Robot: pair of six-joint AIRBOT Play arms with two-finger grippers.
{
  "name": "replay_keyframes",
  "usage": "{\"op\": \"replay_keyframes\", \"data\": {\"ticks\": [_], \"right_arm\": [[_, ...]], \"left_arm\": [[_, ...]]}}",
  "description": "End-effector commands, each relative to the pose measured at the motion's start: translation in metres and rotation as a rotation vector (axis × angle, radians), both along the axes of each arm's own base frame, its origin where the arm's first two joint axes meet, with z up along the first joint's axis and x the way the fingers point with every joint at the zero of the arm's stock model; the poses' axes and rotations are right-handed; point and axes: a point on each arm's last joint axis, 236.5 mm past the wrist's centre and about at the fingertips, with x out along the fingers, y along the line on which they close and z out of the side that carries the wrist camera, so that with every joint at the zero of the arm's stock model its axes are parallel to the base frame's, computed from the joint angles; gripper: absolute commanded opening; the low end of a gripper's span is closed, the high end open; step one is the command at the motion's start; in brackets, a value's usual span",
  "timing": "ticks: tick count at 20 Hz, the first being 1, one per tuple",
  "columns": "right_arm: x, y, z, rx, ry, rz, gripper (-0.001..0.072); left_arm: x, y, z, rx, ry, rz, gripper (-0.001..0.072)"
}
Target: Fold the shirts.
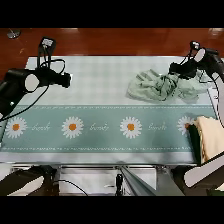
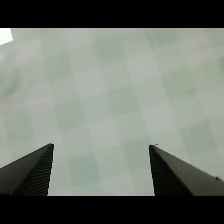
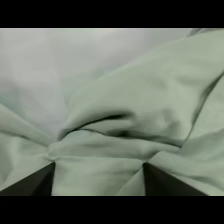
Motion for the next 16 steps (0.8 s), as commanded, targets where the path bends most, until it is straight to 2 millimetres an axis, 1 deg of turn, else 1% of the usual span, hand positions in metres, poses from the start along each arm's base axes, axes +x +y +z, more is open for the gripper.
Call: {"op": "replay_keyframes", "data": {"ticks": [1, 2, 3, 4, 5, 6, 7, 8, 9, 10, 11, 12, 13, 14, 15, 16], "right_arm": [[-0.024, 0.02, -0.023, 0.052, 0.14, 0.07, 0.0614], [-0.031, 0.022, -0.024, 0.06, 0.169, 0.074, 0.0583], [-0.038, 0.026, -0.025, 0.077, 0.196, 0.078, 0.0434], [-0.045, 0.032, -0.025, 0.1, 0.226, 0.093, 0.0154], [-0.052, 0.043, -0.024, 0.14, 0.252, 0.127, 0.0023], [-0.056, 0.052, -0.02, 0.172, 0.258, 0.152, 0.0023], [-0.053, 0.058, -0.008, 0.19, 0.232, 0.152, 0.0023], [-0.043, 0.058, 0.014, 0.188, 0.163, 0.148, 0.0023], [-0.03, 0.058, 0.045, 0.18, 0.067, 0.143, 0.0022], [-0.016, 0.057, 0.088, 0.166, -0.05, 0.142, 0.0022], [-0.007, 0.055, 0.134, 0.144, -0.166, 0.145, 0.0022], [-0.002, 0.054, 0.187, 0.12, -0.295, 0.145, 0.0022], [-0.002, 0.053, 0.24, 0.095, -0.422, 0.15, 0.0022], [-0.008, 0.055, 0.283, 0.078, -0.52, 0.154, 0.0022], [-0.02, 0.057, 0.329, 0.065, -0.624, 0.165, 0.0022], [-0.035, 0.062, 0.369, 0.055, -0.716, 0.187, 0.0022]], "left_arm": [[-0.013, 0.005, -0.019, -0.02, 0.096, 0.06, 0.0704], [-0.018, 0.006, -0.022, -0.023, 0.124, 0.075, 0.0704], [-0.024, 0.007, -0.026, -0.02, 0.154, 0.079, 0.0704], [-0.029, 0.009, -0.028, -0.004, 0.177, 0.069, 0.0704], [-0.038, 0.012, -0.032, 0.047, 0.217, 0.023, 0.0704], [-0.046, 0.017, -0.033, 0.078, 0.251, 0.001, 0.0704], [-0.053, 0.021, -0.031, 0.088, 0.278, 0.004, 0.0704], [-0.06, 0.026, -0.025, 0.091, 0.299, 0.015, 0.0704], [-0.068, 0.031, -0.016, 0.091, 0.312, 0.027, 0.0704], [-0.077, 0.034, -0.005, 0.089, 0.312, 0.034, 0.0704], [-0.088, 0.034, 0.009, 0.075, 0.303, 0.039, 0.0704], [-0.095, 0.028, 0.023, 0.034, 0.273, 0.033, 0.0704], [-0.099, 0.022, 0.035, -0.009, 0.215, 0.026, 0.0703], [-0.104, 0.019, 0.042, -0.052, 0.16, 0.034, 0.0704], [-0.111, 0.016, 0.043, -0.102, 0.127, 0.056, 0.0704], [-0.122, 0.013, 0.039, -0.152, 0.122, 0.079, 0.0703]]}}
